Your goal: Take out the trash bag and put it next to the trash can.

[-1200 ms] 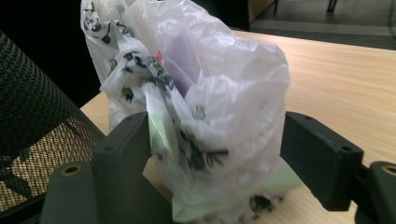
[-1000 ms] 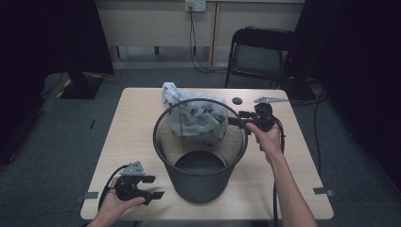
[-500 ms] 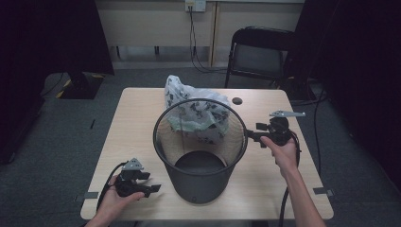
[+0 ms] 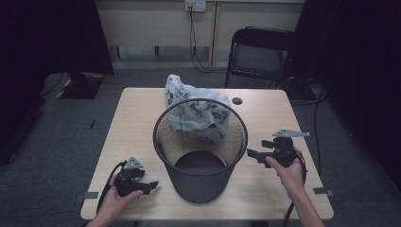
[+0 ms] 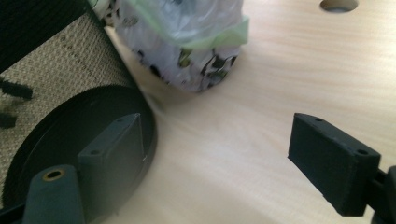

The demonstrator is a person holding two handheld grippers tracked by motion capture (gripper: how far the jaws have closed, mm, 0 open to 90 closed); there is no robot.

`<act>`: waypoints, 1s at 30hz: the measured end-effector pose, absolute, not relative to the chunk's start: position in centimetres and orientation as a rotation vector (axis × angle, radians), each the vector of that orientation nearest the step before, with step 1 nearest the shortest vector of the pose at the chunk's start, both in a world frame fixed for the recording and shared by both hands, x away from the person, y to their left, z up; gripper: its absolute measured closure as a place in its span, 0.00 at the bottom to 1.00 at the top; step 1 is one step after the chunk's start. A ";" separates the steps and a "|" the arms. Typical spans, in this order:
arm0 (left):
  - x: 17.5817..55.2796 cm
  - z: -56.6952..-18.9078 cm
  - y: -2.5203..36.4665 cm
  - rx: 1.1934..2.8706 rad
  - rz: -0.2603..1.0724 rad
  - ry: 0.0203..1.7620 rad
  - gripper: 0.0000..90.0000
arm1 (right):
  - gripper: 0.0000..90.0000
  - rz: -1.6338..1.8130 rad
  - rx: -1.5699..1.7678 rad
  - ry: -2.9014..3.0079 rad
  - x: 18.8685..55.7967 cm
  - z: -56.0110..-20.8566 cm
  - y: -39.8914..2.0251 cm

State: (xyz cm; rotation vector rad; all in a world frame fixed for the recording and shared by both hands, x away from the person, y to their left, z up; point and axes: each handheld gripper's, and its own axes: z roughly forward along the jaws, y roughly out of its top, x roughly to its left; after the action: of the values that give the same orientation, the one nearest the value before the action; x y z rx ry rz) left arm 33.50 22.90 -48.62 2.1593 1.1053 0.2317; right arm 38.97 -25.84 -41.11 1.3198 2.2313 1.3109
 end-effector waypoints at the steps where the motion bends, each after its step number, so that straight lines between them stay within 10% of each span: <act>1: 33.5 -48.6 22.8 2.162 0.242 1.103 0.26 | 0.19 1.314 1.321 2.237 38.6 -41.2 -25.7; 30: 33.4 -49.3 22.1 2.213 0.385 1.051 0.14 | 0.17 0.869 1.518 2.233 34.5 -48.5 -24.0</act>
State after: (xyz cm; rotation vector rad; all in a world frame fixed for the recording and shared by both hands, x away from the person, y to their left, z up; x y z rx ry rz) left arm 33.44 22.15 -49.32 2.2132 1.0515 0.3855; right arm 34.49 -24.03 -48.51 1.5176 2.2328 0.8692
